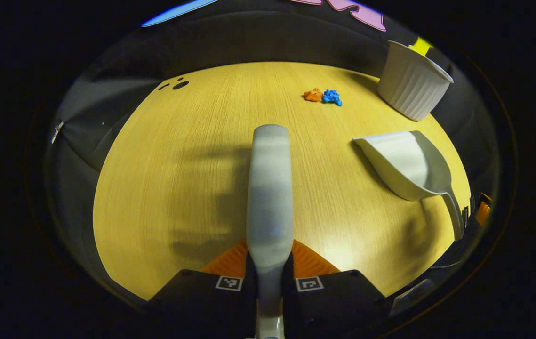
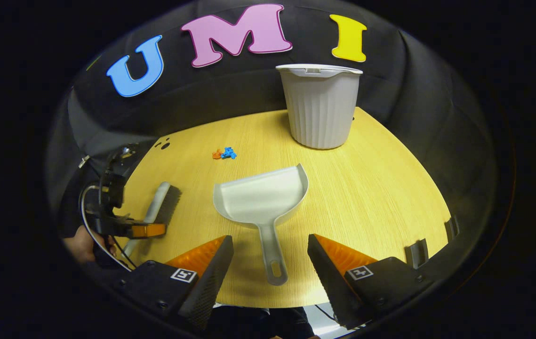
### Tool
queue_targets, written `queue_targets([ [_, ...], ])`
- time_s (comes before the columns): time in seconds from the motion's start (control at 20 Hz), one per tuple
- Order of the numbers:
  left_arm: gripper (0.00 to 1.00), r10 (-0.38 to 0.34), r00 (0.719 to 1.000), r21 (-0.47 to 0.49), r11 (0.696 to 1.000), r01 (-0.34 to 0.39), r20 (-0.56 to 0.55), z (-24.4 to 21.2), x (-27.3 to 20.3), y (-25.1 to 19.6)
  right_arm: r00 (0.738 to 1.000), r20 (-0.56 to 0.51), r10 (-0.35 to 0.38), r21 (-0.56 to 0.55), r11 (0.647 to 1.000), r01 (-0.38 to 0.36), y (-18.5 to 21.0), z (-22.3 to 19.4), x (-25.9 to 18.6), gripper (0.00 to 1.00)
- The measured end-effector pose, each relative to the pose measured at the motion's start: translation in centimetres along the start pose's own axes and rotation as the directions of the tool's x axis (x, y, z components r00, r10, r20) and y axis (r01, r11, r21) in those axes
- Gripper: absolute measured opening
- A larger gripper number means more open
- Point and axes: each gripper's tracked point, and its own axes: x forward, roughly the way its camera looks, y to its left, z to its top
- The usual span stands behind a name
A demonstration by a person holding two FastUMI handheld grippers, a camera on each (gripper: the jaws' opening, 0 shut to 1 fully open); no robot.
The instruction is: Pick up the small broom and dustpan from the desktop, sweep the trash into the dustpan with the broom, and then empty the trash into the garbage bin.
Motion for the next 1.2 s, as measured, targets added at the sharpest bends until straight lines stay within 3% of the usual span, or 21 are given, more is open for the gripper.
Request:
queue_targets([
  [0.5,0.28,0.001,0.996,-0.027,1.000,0.002,0.085,-1.7,-5.7,1.1,0.988,-0.149,-0.029,-0.096,0.995,0.015,0.6,-3.4,5.5,0.99],
  [0.8,0.27,0.018,0.996,-0.083,0.996,-0.010,0.087,-4.2,-8.5,2.3,0.959,-0.268,-0.088,-0.119,0.991,0.058,-0.6,-5.8,9.0,1.00],
  [0.95,0.26,0.092,0.991,-0.042,0.995,-0.089,0.093,-5.7,-9.4,4.4,0.938,-0.327,-0.116,-0.142,0.987,0.072,-0.8,-6.6,10.3,1.00],
  [1.0,0.27,0.110,0.988,-0.022,0.994,-0.108,0.107,-5.8,-9.6,4.9,0.932,-0.342,-0.120,-0.127,0.989,0.081,-0.7,-6.5,10.6,0.99],
  [1.2,0.29,0.065,0.992,-0.049,0.997,-0.060,0.110,-7.0,-9.9,4.6,0.935,-0.327,-0.137,-0.090,0.989,0.113,-0.4,-5.3,12.0,0.89],
])
